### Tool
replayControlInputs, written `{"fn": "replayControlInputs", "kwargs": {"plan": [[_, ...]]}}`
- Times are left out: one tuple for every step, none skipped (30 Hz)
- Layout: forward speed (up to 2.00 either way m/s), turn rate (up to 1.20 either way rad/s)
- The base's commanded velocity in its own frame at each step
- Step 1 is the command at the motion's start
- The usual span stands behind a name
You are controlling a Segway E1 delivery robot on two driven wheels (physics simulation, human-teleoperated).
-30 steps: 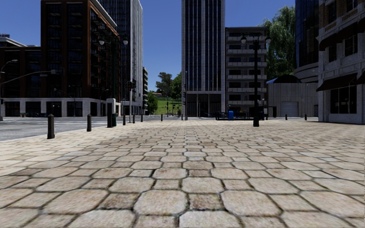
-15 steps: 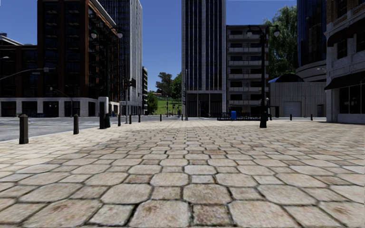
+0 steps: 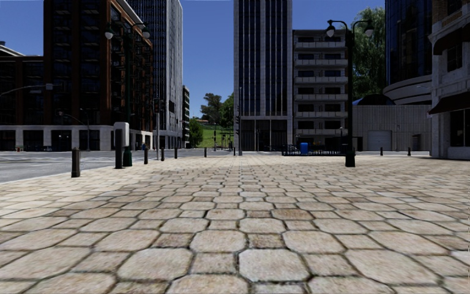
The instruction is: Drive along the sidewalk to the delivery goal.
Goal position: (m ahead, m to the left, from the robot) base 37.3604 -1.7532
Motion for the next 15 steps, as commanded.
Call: {"fn": "replayControlInputs", "kwargs": {"plan": [[2.00,0.00],[2.00,0.00],[2.00,0.00],[2.00,0.00],[2.00,0.00],[2.00,0.00],[2.00,0.00],[2.00,0.00],[2.00,0.00],[2.00,0.00],[2.00,0.00],[2.00,0.00],[2.00,0.00],[2.00,0.00],[2.00,0.00]]}}
